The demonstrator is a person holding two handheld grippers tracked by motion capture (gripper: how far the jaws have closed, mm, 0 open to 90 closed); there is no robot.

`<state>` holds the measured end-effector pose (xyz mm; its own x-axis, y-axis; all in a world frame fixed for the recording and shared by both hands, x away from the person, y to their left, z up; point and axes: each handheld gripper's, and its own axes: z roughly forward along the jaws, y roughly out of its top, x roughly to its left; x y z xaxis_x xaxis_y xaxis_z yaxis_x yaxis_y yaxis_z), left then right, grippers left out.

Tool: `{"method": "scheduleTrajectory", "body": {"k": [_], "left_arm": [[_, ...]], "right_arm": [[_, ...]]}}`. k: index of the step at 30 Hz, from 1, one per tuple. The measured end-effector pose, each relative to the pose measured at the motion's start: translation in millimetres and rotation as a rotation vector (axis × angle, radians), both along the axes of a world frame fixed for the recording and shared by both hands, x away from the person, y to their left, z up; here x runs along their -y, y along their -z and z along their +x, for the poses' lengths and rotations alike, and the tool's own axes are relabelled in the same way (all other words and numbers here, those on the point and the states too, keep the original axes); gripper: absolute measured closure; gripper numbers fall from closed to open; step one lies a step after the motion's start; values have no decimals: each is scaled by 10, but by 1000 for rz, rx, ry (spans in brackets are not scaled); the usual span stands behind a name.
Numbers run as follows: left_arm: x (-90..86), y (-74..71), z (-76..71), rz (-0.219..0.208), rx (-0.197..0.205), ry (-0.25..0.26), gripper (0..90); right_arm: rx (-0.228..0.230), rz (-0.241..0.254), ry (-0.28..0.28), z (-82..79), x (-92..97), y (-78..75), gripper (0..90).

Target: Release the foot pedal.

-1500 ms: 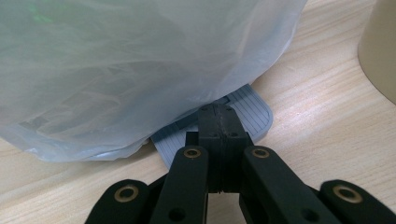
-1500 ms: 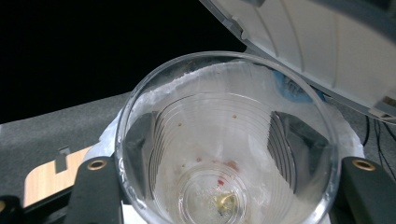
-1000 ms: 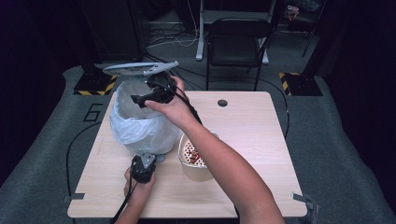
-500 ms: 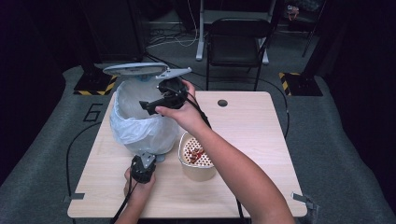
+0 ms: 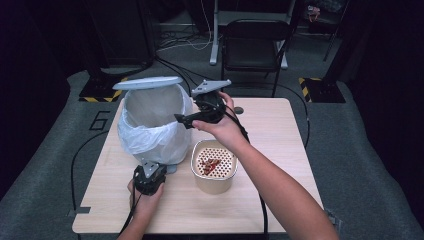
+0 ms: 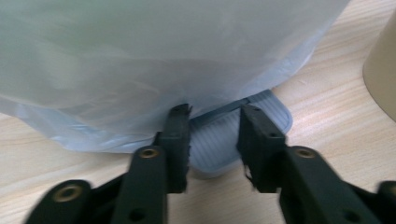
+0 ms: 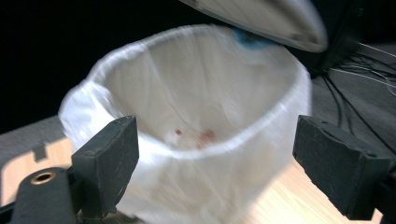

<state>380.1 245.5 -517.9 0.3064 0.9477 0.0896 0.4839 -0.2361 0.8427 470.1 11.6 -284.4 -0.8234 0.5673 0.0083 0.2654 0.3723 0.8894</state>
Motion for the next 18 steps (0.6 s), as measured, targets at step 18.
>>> {"method": "scheduleTrajectory", "body": {"k": [18], "left_arm": [[-200, -332, -121, -91, -106, 191, 395]], "right_arm": [[8, -3, 82, -34, 781, 77, 230]]}}
